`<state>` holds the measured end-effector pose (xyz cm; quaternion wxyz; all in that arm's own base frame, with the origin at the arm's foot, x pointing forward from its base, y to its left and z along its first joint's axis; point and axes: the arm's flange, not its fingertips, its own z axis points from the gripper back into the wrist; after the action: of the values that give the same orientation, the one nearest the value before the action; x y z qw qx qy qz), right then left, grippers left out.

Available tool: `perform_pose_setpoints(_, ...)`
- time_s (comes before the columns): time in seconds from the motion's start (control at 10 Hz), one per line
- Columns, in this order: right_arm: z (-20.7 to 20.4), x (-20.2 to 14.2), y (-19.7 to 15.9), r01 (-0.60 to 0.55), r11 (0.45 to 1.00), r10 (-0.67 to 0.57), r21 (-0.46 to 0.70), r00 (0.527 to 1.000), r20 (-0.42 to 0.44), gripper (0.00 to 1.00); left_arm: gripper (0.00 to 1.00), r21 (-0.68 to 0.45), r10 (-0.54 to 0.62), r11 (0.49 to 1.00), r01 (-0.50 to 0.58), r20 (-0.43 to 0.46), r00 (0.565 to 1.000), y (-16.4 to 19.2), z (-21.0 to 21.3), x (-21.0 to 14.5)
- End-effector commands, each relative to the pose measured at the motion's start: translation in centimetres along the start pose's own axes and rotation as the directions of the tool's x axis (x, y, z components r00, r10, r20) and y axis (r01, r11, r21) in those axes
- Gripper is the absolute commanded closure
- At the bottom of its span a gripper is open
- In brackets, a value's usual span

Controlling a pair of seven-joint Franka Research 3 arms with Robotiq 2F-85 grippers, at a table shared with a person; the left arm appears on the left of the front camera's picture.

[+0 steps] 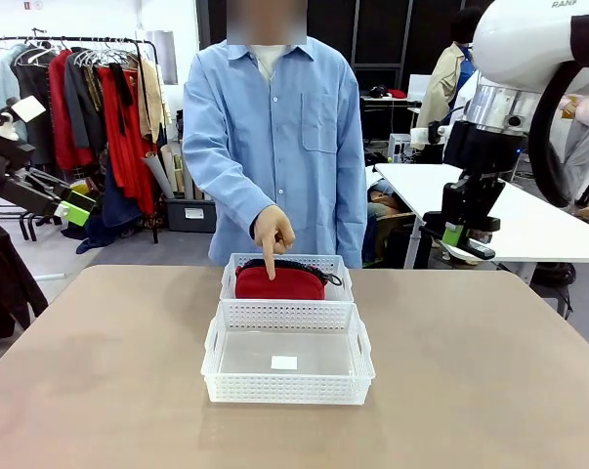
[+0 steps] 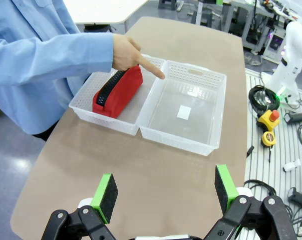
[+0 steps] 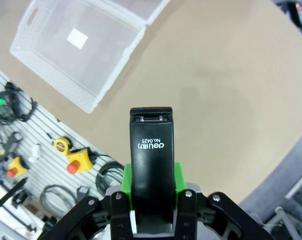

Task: Distribute items into two baskets.
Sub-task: Place the picked Stapler into the Organizing basket as instructed by the person.

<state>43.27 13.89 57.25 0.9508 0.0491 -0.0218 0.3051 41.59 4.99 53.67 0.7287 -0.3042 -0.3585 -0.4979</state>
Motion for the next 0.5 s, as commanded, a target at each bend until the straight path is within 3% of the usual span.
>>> perform_pose_setpoints(0.0, -1.1, -0.7, 2.4, -0.067, 0.996, 0.068, -0.061, 0.998, 0.009, 1.00, 0.00, -0.005, 0.002, 1.000, -0.002, 0.001, 1.000, -0.1, 0.1, 0.0)
perform_pose_setpoints(0.4, -3.8, -1.2, 8.1, -0.219, 0.972, 0.223, -0.089, 0.974, 0.036, 1.00, 0.00, -0.005, 0.002, 1.000, -0.002, 0.001, 1.000, -0.1, 0.1, 0.0)
